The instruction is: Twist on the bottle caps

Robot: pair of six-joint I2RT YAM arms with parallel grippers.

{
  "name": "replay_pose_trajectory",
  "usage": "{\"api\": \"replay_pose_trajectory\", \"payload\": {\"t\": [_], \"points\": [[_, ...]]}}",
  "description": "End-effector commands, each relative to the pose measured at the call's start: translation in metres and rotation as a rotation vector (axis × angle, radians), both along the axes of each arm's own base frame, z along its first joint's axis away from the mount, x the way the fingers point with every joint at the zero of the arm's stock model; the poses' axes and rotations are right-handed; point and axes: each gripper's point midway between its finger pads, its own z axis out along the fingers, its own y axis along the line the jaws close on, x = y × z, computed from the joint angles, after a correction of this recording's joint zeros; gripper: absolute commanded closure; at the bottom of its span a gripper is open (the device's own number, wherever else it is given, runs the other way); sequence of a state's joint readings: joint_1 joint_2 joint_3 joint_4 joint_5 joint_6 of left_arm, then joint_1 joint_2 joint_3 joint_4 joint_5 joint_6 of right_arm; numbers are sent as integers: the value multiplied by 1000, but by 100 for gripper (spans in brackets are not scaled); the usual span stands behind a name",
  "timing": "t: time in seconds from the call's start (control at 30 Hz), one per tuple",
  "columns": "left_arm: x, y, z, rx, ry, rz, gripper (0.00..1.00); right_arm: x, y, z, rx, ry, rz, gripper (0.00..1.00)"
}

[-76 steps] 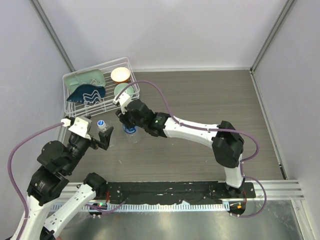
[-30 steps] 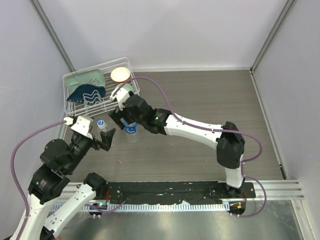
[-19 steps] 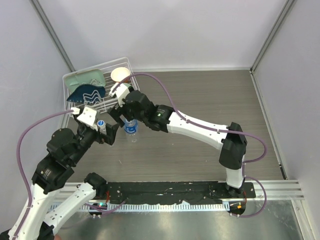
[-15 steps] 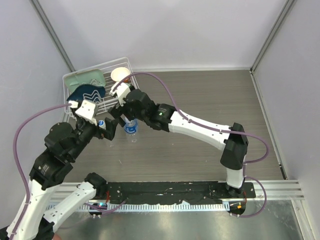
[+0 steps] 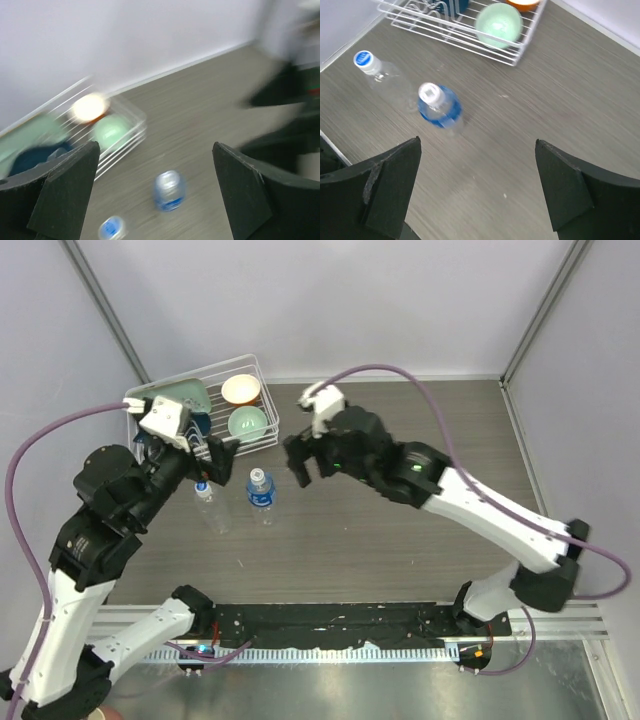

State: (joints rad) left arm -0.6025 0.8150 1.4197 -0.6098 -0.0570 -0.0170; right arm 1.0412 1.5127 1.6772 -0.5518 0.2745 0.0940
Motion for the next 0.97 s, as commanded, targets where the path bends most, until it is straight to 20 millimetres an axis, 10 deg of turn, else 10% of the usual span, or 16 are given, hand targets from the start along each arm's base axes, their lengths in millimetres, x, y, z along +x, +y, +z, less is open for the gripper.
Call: {"api": "replay_pose_trajectory", "payload": {"t": [0.0,0.27,0.47,0.67,0.93], "points": [[13,85,-42,206,62,391,0,-24,-92,65,199,2,-155,0],[91,124,-33,124,237,508,0,-27,-135,26,148,130,-275,0],[70,157,-35,39,228,485,0,-43,-165,39,224,105,-327,0],[46,175,-130,-26,399,516,0,-45,-165,25,224,114,-317,0],[36,237,-167,-229,462,597,0,-24,-164,-14,79,98,-384,0]]}}
